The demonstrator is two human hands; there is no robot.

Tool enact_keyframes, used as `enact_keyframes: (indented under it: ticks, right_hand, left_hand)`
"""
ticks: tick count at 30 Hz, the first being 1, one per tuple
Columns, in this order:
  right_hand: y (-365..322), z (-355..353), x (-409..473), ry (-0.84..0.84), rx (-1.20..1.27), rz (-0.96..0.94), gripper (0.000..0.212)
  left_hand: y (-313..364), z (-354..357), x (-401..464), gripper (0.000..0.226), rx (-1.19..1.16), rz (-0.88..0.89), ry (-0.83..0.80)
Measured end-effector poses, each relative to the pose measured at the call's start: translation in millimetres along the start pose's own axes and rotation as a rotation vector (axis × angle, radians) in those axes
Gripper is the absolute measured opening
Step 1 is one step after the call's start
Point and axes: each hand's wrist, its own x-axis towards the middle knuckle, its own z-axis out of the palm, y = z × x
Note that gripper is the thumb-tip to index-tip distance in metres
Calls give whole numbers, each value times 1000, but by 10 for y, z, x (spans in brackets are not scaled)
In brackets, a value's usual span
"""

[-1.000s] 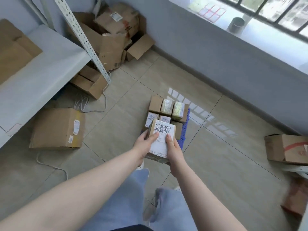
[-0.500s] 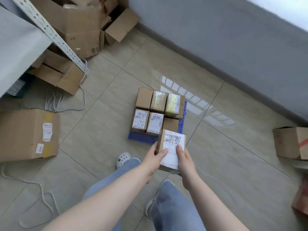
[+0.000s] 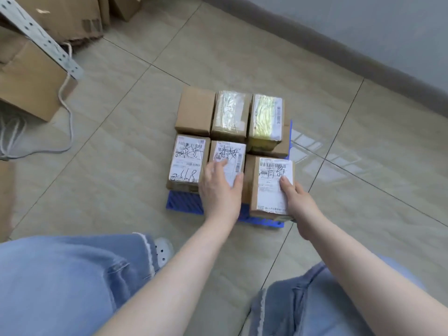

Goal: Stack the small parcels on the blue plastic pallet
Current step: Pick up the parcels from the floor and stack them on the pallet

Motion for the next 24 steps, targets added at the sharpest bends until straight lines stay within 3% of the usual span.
enact_keyframes:
  ticks: [3,9,16,22,24]
  right_hand:
    - [146,-3,275,0,-9,-17,40]
    - [172,49,459,-56,-63,-47,38]
    - [81,149,644,-44,-85,-114,33]
    - [27,201,798,-29,-212,-89,78]
    - [12,202,800,-45,-214,-118,68]
  left_hand:
    - [-303,89,213,65,258,-37,113]
    - [-499,74,634,90,419,-108,126]
    - [-617,57,763,91,406,-163,88]
    - [-798,-135,914,101,241,-254,127]
    - [-888,-206,950,97,115,-292,64]
